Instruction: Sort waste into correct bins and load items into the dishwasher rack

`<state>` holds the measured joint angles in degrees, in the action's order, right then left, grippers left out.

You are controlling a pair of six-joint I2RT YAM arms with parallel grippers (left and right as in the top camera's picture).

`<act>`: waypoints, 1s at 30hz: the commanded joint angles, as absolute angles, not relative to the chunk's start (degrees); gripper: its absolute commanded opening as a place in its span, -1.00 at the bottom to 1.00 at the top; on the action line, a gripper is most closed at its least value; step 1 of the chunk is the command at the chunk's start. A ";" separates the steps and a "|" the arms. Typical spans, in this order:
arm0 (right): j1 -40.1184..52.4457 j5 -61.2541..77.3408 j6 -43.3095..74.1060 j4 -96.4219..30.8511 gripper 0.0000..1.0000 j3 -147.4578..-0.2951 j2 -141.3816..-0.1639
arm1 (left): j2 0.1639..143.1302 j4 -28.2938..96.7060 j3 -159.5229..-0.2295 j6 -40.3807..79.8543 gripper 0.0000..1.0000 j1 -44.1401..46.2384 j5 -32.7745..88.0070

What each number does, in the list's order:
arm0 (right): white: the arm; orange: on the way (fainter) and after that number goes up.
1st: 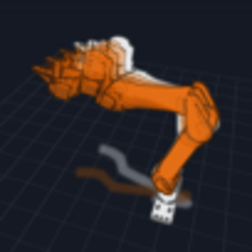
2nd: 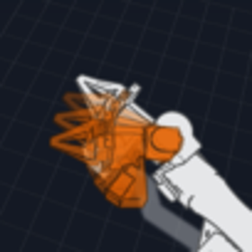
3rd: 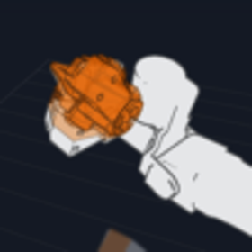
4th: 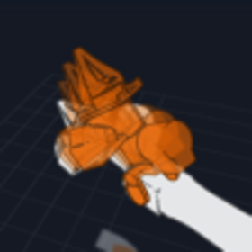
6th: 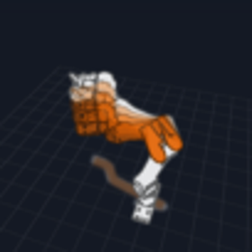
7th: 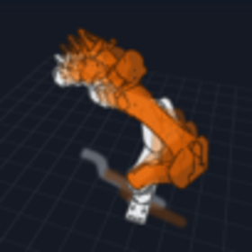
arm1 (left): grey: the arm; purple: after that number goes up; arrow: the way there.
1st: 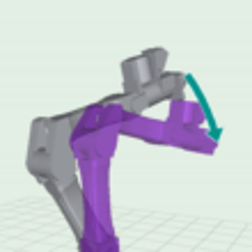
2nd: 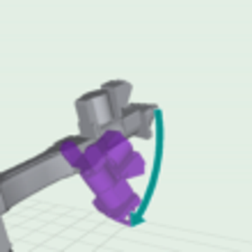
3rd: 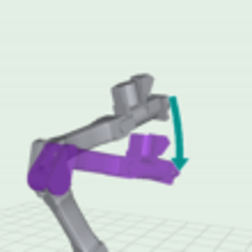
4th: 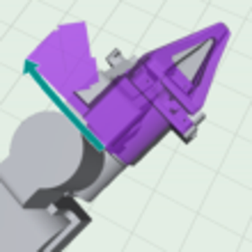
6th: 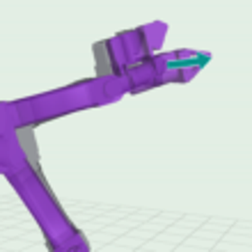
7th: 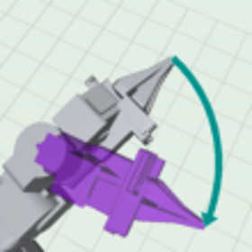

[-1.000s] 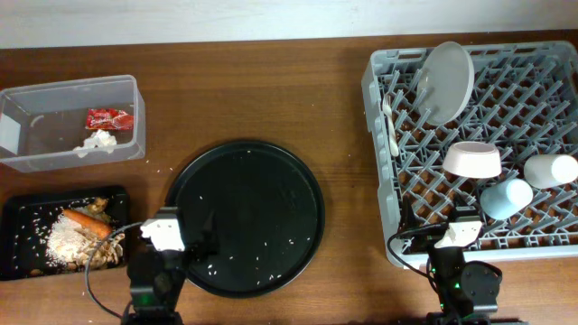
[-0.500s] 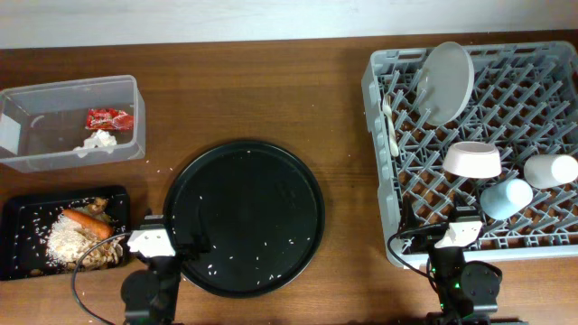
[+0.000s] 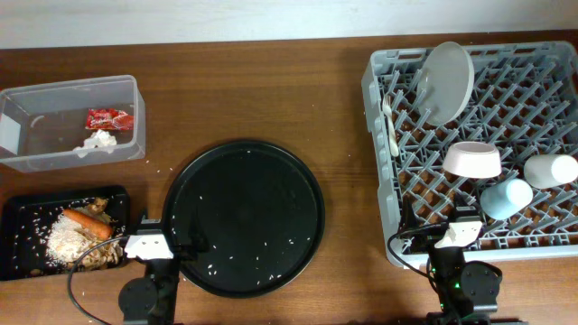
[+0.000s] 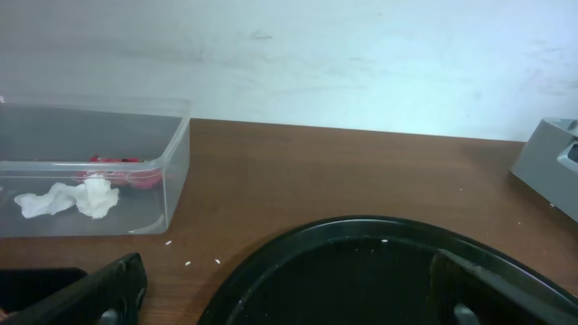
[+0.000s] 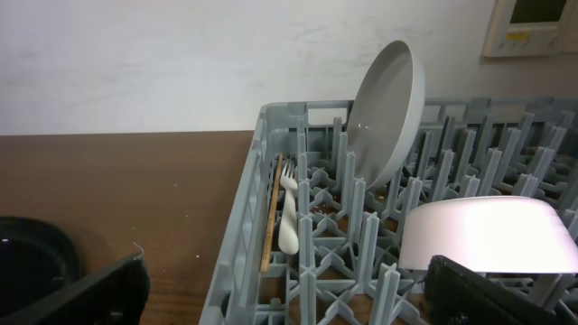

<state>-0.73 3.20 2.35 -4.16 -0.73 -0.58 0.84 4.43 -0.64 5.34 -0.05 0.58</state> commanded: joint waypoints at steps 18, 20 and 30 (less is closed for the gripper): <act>-0.43 2.72 1.91 -4.32 0.97 -0.32 -0.21 | 0.62 4.80 -0.54 0.78 0.98 0.10 -1.28; -0.43 2.72 1.91 -4.32 0.97 -0.32 -0.21 | 0.62 4.80 -0.54 0.78 0.98 0.10 -1.28; -0.43 2.72 1.91 -4.32 0.98 -0.32 -0.21 | 0.62 4.80 -0.54 0.78 0.98 0.10 -1.28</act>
<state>-0.73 3.20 2.35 -4.16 -0.73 -0.58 0.84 4.47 -0.64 1.89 -0.05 -0.49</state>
